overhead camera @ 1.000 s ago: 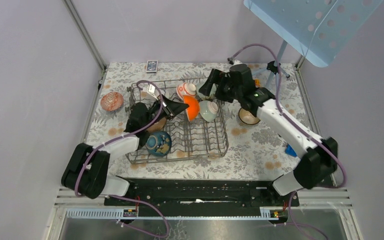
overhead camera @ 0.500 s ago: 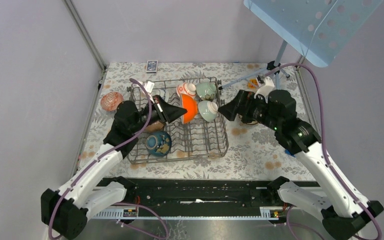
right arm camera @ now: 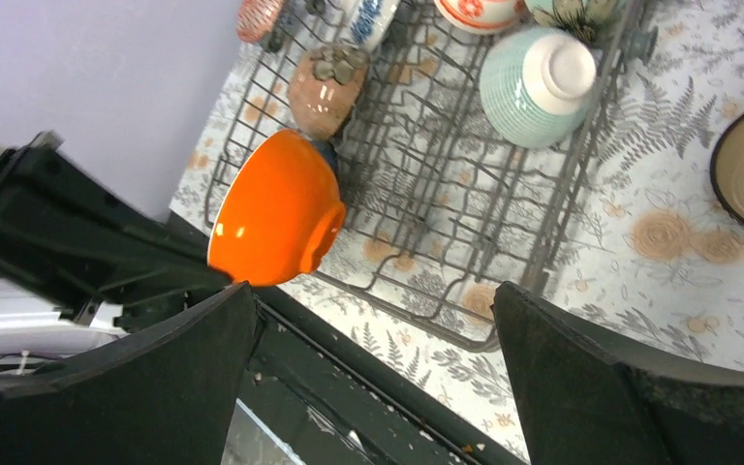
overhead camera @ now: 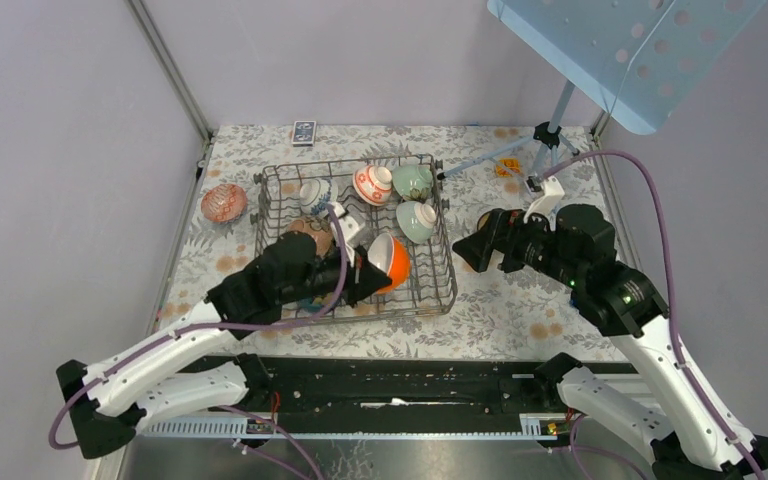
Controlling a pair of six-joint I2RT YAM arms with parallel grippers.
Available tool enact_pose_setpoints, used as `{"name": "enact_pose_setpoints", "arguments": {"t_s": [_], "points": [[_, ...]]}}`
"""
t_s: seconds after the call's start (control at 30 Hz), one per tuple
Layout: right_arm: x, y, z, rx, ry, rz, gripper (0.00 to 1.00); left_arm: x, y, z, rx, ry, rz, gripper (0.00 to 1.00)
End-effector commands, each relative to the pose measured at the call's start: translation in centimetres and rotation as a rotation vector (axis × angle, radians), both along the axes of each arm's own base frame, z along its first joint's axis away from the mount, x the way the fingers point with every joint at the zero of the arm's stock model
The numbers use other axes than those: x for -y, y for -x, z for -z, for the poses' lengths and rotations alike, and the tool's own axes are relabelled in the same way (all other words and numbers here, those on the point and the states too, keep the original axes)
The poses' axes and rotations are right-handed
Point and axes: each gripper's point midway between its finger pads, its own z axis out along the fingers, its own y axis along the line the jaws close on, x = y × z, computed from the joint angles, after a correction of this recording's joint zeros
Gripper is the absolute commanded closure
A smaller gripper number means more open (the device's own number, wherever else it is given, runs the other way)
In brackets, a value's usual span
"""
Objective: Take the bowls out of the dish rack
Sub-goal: Place the bowl at the center of the board.
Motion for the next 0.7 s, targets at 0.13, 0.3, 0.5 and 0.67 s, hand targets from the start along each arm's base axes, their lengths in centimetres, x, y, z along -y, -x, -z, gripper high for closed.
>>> {"name": "enact_pose_setpoints", "arguments": {"t_s": [0.13,0.3,0.5,0.67], "points": [[0.7,-0.3,-0.9,-0.011,0.085,-0.001,0.03,0.1,1.2,-1.2,0.338,-0.204,0.020,1.00],[0.0,0.1,-0.4,-0.075,0.136,-0.067,0.08,1.8,3.5,0.6,0.512,-0.377,0.137,1.00],[-0.5,0.3,-0.1,-0.133,0.188,-0.126,0.15,3.5,6.0,3.5,0.664,-0.547,0.279,1.00],[-1.3,0.8,0.9,-0.158,0.284,-0.161,0.19,3.8,7.8,5.2,0.821,-0.683,0.375,1.00]]}}
